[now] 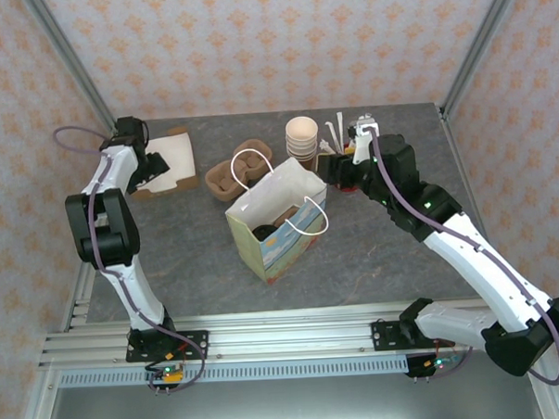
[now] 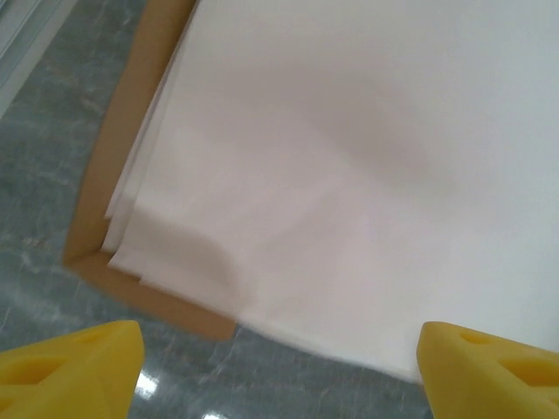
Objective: Pack the takeout coffee
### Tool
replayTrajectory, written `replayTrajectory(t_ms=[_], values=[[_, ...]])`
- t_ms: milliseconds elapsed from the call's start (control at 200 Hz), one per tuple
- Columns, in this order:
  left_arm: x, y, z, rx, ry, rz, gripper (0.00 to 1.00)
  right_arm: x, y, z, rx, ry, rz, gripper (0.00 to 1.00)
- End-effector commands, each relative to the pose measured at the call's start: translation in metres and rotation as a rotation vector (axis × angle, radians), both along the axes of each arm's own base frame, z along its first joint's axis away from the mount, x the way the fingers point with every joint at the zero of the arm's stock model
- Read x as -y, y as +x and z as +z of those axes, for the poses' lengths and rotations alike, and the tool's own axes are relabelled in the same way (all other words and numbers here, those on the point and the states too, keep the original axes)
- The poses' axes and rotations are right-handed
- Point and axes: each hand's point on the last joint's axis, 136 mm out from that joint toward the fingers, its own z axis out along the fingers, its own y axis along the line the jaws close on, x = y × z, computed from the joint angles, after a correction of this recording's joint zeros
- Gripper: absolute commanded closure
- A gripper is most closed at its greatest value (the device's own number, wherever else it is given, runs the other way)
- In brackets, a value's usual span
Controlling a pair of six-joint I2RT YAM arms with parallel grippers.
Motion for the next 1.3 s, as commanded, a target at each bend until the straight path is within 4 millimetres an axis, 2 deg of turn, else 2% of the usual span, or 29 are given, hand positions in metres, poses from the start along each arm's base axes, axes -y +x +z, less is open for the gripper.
replayTrajectory(t_ms=[0, 275, 540, 746, 986, 1296], values=[[-0.010, 0.008, 0.006, -0.037, 0.024, -0.039, 0.18, 0.005, 0.003, 0.012, 0.053, 0.018, -0.023, 0.32], [-0.027, 0.023, -0.019, -0.104, 0.009, -0.035, 0.18, 0.003, 0.010, 0.003, 0.031, 0.011, -0.026, 0.32], [-0.024, 0.035, -0.043, -0.120, -0.049, -0.044, 0.19, -0.001, 0.015, -0.003, 0.000, 0.013, -0.016, 0.32], [-0.020, 0.037, -0.057, -0.121, -0.086, -0.036, 0.28, 0.000, 0.016, -0.004, -0.007, 0.010, -0.018, 0.32], [-0.016, 0.041, -0.051, -0.092, -0.103, -0.042, 0.46, -0.002, 0.018, -0.008, -0.023, 0.005, -0.014, 0.32], [-0.014, 0.047, -0.033, -0.049, -0.112, -0.050, 0.61, -0.003, 0.019, -0.011, -0.037, 0.002, -0.012, 0.32]])
